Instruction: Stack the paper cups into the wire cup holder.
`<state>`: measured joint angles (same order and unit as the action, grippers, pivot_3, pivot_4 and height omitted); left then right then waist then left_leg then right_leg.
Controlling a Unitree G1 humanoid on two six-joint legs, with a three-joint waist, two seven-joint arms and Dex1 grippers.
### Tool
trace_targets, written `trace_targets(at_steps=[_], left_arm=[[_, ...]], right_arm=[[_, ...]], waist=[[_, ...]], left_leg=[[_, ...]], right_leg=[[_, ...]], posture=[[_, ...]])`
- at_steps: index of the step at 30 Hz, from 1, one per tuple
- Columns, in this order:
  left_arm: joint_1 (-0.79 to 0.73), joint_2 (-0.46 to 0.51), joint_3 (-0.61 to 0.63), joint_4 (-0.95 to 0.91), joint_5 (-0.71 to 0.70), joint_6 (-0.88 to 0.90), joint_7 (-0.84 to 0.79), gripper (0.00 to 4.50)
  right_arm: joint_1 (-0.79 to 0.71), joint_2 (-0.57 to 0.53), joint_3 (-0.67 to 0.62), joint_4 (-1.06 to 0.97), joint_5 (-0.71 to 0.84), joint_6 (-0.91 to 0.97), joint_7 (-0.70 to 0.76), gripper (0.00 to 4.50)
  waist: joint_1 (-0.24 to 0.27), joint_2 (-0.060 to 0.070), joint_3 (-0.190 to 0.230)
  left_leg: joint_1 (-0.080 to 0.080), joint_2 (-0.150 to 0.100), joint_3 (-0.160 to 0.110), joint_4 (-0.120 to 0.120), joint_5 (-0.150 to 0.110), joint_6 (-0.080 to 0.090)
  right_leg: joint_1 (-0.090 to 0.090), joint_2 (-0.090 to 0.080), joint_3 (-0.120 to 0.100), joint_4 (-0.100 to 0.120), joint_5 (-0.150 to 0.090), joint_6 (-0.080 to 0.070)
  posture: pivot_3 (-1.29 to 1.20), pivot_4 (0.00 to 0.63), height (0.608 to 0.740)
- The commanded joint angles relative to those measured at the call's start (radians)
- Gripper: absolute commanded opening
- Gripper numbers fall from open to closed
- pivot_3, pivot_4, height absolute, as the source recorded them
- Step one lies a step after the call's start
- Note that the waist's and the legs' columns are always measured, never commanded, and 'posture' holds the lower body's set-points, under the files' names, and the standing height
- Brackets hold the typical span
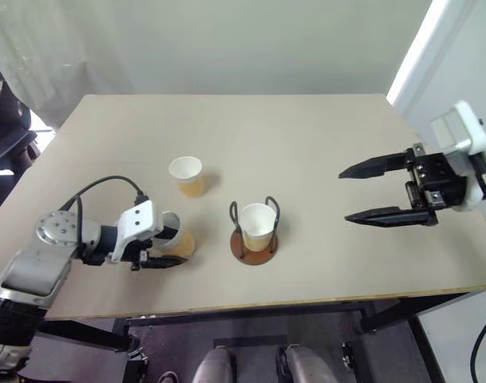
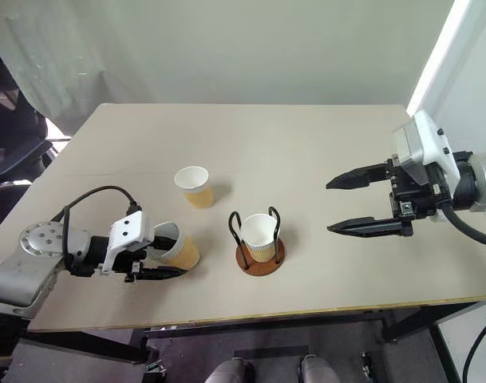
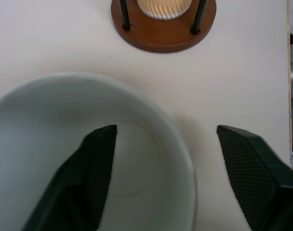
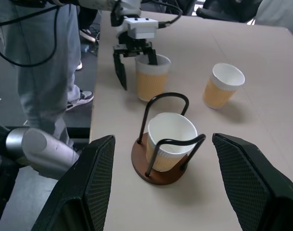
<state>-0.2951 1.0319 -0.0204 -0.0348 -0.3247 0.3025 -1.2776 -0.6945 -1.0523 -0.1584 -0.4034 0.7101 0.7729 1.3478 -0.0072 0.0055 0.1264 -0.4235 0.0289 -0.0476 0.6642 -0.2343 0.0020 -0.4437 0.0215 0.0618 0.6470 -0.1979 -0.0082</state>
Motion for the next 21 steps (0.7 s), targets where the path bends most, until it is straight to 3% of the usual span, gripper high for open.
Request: trace_targets(at_steps=[1,6,12,17,21], left_arm=[[-0.027,-0.012,-0.009,0.01,0.015,-0.025,-0.016,1.98],[-0.045,-0.019,-0.024,0.027,0.043,-0.059,-0.025,0.11],[-0.173,0.02,-0.01,0.041,0.014,-0.025,-0.119,0.05],[-0.603,-0.047,-0.069,0.202,-0.081,0.072,-0.315,0.05],[-0.887,-0.106,-0.229,0.34,-0.201,0.062,-0.337,0.05]], right_arm=[[-0.008,-0.017,-0.042,-0.027,0.033,-0.007,-0.028,3.31],[-0.004,-0.033,-0.034,-0.023,0.024,-0.023,-0.047,3.31],[-0.001,-0.057,-0.041,-0.014,0.019,-0.037,-0.057,3.31],[0.021,-0.077,-0.068,-0.034,0.03,-0.031,-0.087,3.31],[0.061,-0.087,-0.107,-0.071,0.048,-0.016,-0.121,3.31]], waist=[[-0.001,0.0,0.0],[-0.001,0.0,0.0],[0.006,0.0,0.0],[0.023,-0.001,0.0],[0.024,-0.001,0.0]], left_leg=[[0.0,0.0,0.0,0.0,0.001,0.001],[0.0,0.0,0.0,0.001,0.002,0.002],[-0.001,0.0,0.0,0.001,0.002,0.002],[-0.005,0.0,-0.001,0.004,0.003,0.003],[-0.006,-0.001,0.001,0.004,0.001,0.006]], right_leg=[[0.0,0.0,0.001,0.0,0.0,0.001],[0.0,0.0,0.001,0.0,0.002,0.002],[0.0,0.0,0.001,0.0,0.002,0.002],[-0.002,0.0,-0.001,-0.001,0.004,0.002],[-0.001,-0.002,0.001,-0.003,0.005,0.005]], posture=[[0.0,0.15,0.74],[0.0,0.15,0.74],[0.0,0.15,0.74],[0.0,0.15,0.74],[0.0,0.15,0.74]])
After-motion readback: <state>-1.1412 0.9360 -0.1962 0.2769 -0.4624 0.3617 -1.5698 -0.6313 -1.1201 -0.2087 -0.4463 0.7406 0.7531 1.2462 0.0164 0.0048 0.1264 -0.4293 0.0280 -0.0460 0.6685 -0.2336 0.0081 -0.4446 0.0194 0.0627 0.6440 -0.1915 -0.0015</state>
